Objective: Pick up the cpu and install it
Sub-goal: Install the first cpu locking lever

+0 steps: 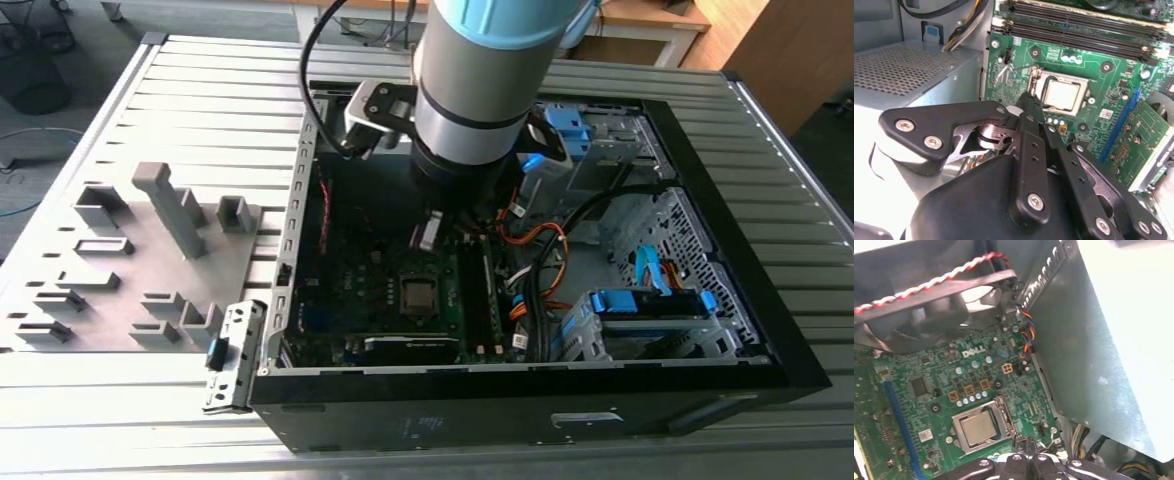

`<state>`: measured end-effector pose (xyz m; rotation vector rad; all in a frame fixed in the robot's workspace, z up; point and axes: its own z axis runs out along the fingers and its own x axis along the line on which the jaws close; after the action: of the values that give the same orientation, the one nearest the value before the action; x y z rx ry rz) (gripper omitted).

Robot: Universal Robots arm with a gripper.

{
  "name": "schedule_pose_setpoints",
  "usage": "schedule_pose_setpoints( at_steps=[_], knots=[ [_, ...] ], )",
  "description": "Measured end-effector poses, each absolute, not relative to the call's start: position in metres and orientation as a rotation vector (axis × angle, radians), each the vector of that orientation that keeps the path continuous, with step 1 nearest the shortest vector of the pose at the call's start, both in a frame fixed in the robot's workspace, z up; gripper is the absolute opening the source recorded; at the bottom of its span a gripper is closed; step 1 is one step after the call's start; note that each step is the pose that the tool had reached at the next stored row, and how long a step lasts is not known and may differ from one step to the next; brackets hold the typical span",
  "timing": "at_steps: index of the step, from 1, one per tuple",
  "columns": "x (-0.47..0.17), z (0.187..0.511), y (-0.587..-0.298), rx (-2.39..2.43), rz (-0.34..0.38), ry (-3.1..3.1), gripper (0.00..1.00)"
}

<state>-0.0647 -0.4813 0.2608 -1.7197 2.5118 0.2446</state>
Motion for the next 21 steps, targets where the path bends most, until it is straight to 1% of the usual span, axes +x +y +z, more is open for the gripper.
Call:
schedule_pose_setpoints(
  at_steps=[21],
  knots=[
    [-0.038, 0.253, -0.467, -1.715, 0.266, 2.501, 0.11]
  ],
)
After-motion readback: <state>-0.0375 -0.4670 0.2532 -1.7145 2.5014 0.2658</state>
